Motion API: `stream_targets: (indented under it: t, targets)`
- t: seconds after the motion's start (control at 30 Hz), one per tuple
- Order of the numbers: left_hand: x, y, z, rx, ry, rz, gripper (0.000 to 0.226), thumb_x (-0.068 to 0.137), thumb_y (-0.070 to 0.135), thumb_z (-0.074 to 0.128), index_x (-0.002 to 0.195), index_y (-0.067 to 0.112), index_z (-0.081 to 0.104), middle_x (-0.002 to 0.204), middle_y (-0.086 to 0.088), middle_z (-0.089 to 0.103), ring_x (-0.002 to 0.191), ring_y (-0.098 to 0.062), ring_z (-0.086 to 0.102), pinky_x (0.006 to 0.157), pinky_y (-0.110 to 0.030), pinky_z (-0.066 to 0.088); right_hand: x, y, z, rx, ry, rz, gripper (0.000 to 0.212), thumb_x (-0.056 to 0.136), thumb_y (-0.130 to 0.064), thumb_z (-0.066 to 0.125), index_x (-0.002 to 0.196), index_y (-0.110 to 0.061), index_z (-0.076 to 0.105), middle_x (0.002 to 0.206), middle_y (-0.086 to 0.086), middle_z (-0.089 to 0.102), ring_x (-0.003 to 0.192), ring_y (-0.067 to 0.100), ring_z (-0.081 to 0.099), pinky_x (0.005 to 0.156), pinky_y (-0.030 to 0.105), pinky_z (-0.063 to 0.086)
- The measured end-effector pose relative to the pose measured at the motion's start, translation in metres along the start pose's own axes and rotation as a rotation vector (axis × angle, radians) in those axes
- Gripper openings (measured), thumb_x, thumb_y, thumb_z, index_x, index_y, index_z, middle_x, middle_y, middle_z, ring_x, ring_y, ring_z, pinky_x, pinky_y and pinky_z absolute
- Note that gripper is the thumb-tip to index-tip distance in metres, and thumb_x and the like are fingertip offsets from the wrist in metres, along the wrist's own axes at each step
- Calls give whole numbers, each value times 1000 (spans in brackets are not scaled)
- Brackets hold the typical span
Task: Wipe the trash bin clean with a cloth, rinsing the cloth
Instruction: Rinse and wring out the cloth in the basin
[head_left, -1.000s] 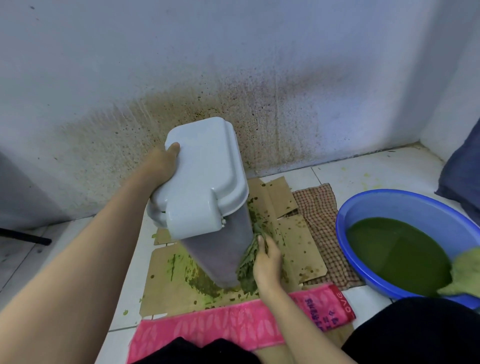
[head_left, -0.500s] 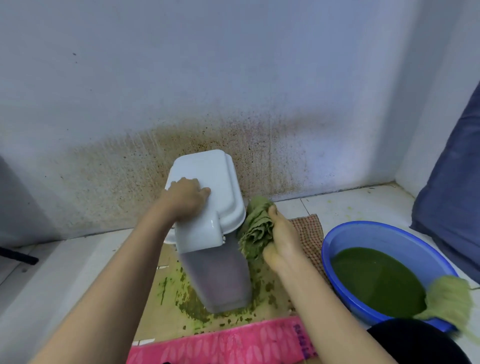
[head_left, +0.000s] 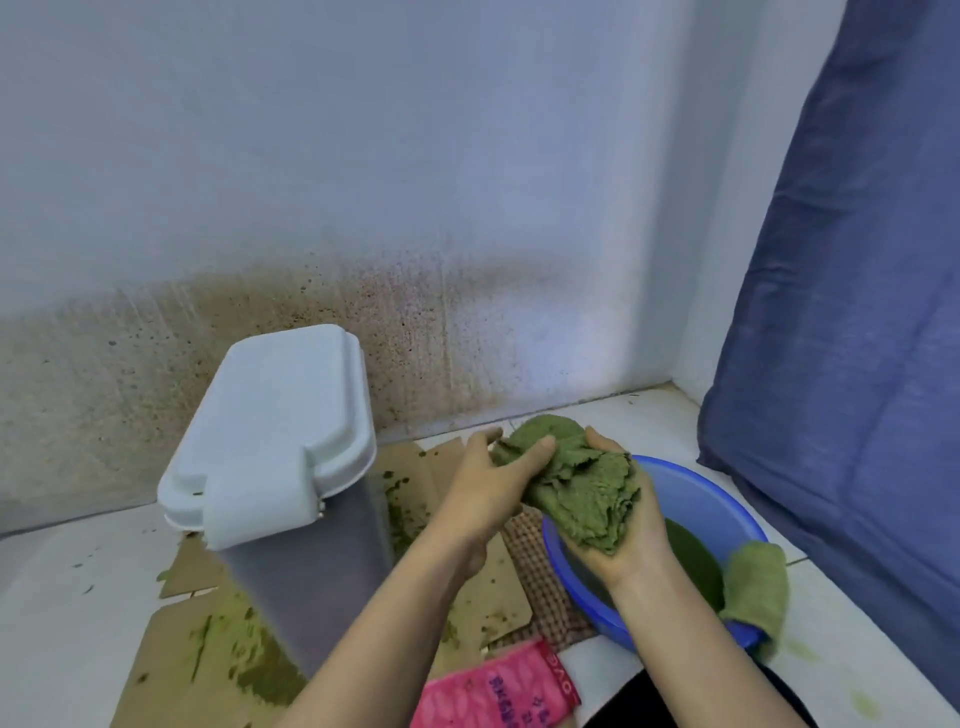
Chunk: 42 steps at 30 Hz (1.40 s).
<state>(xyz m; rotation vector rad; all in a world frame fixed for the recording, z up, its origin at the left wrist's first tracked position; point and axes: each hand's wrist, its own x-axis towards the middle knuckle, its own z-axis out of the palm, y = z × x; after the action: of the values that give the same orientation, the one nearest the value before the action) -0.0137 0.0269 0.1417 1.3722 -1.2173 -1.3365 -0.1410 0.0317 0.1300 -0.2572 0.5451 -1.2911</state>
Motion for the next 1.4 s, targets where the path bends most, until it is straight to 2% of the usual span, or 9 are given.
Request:
stream_targets:
  t: [0.13, 0.27, 0.37, 0.5, 0.6, 0.8, 0.97, 1.17, 1.4]
  targets:
    - [30, -25, 31, -150, 0, -72, 15, 86, 12, 74, 87, 2, 62, 79, -8, 69, 64, -16, 69, 59, -30, 59, 6, -33, -39, -122, 83, 94, 37, 80, -23, 61, 92, 9, 75, 106, 31, 69, 85, 41, 72, 62, 51, 61]
    - [68, -54, 67, -146, 27, -114, 19, 85, 1, 72, 76, 8, 57, 70, -8, 63, 57, -17, 60, 59, -32, 54, 24, -69, -94, -260, 211, 240, 55, 90, -40, 62, 115, 8, 68, 120, 30, 64, 113, 44, 63, 99, 53, 50]
    - [99, -80, 87, -124, 50, -145, 18, 86, -1, 71, 78, 8, 58, 72, -11, 65, 60, -19, 61, 64, -32, 54, 44, -86, -139, -503, 292, 238, 29, 90, -4, 59, 117, 4, 65, 113, 25, 69, 99, 35, 71, 88, 44, 57]
    - [134, -124, 112, -2, -31, -201, 19, 81, -3, 75, 90, 5, 60, 76, -7, 63, 62, -15, 62, 53, -22, 52, 79, -95, -193, -926, 552, 152, 41, 81, 14, 66, 117, -5, 62, 108, 20, 68, 98, 34, 67, 83, 44, 57]
    - [156, -153, 128, 110, -78, -221, 26, 78, 0, 79, 94, 9, 61, 91, -9, 60, 79, -20, 61, 63, -26, 53, 102, -95, -215, -1243, 570, 248, 36, 85, 5, 65, 108, -22, 61, 117, 11, 62, 105, 29, 62, 88, 42, 54]
    - [177, -176, 147, 835, -155, 91, 40, 84, -2, 54, 122, 6, 60, 128, -12, 58, 120, -29, 55, 99, -32, 42, 131, -90, -215, -1792, 481, 134, 52, 88, 8, 43, 135, -14, 50, 140, 8, 50, 120, 28, 51, 90, 35, 46]
    - [188, -190, 164, 1160, -584, 142, 59, 103, 20, 41, 157, 10, 21, 166, -6, 13, 153, -26, 13, 124, -39, 16, 147, -78, -221, -2095, 199, 328, 23, 90, -8, 53, 69, -16, 56, 76, 4, 57, 75, 26, 57, 70, 34, 46]
    - [190, -208, 161, 1374, -764, -39, 73, 104, 54, 24, 156, 24, -17, 160, 12, -30, 149, -14, -23, 124, -45, 3, 147, -87, -240, -2151, 132, 430, 33, 90, -30, 65, 66, -8, 58, 71, 5, 57, 70, 24, 58, 68, 34, 47]
    - [191, -210, 163, 1385, -812, -132, 87, 96, 67, 30, 151, 32, -29, 153, 19, -41, 145, -12, -33, 121, -50, -4, 152, -75, -227, -2301, 188, 324, 32, 81, -7, 74, 64, -14, 48, 66, 2, 52, 64, 20, 53, 59, 32, 45]
